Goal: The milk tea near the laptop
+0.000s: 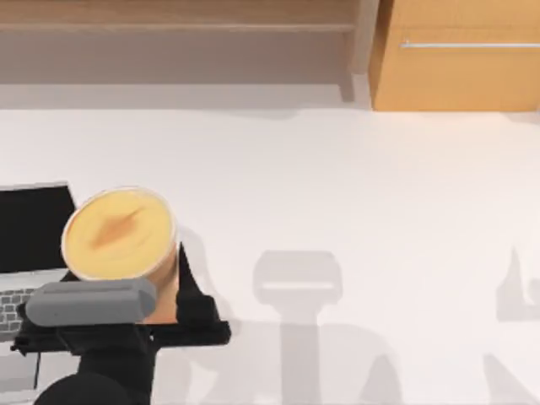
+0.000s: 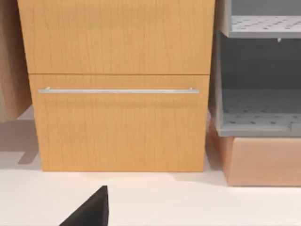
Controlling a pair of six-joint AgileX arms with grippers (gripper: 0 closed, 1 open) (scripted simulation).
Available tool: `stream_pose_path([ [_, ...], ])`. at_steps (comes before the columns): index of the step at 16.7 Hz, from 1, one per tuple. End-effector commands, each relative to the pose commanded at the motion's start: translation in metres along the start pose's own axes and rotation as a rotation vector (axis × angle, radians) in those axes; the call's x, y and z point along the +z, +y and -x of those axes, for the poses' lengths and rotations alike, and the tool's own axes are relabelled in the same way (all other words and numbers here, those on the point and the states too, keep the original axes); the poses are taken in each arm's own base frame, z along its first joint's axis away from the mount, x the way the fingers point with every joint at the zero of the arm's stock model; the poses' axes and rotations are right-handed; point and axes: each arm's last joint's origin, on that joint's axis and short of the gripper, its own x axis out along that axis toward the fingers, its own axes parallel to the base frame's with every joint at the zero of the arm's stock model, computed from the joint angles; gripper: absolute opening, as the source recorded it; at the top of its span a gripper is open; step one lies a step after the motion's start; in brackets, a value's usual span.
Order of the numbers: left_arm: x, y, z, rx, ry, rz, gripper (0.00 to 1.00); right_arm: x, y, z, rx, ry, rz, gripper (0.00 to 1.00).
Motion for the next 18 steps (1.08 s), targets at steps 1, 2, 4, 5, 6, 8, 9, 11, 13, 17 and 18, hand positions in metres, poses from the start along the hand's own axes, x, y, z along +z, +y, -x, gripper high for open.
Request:
stream_pose_path([
  [1,0.000,-0.001,-0.001,-0.001,-0.005,0.011,0.00,0.000,0.000,0.000,0.000,0.000,0.000,1.00],
  [2,-0.001,-0.002,-0.001,-0.002,-0.010,0.022,0.00,0.000,0.000,0.000,0.000,0.000,0.000,1.00],
  [4,-0.003,-0.003,-0.002,-0.004,-0.018,0.039,0.00,0.000,0.000,0.000,0.000,0.000,0.000,1.00],
  [5,-0.004,-0.003,-0.002,-0.005,-0.021,0.044,0.00,0.000,0.000,0.000,0.000,0.000,0.000,1.00],
  [6,-0.006,-0.004,-0.001,-0.007,-0.022,0.048,0.00,0.000,0.000,0.000,0.000,0.000,0.000,1.00],
  [8,-0.010,-0.003,-0.001,-0.009,-0.020,0.044,0.00,0.000,0.000,0.000,0.000,0.000,0.000,1.00],
  [9,-0.012,-0.002,0.000,-0.010,-0.016,0.037,0.00,0.000,0.000,0.000,0.000,0.000,0.000,1.00],
  [11,-0.018,0.001,0.001,-0.011,-0.003,0.009,0.00,0.000,0.000,0.000,0.000,0.000,0.000,1.00],
  [13,-0.025,0.005,0.002,-0.009,0.019,-0.036,0.00,0.000,0.000,0.000,0.000,0.000,0.000,1.00],
  [17,-0.031,0.011,0.005,-0.007,0.042,-0.083,0.00,0.000,0.000,0.000,0.000,0.000,0.000,1.00],
  [18,-0.031,0.011,0.005,-0.007,0.042,-0.083,0.00,0.000,0.000,0.000,0.000,0.000,0.000,1.00],
])
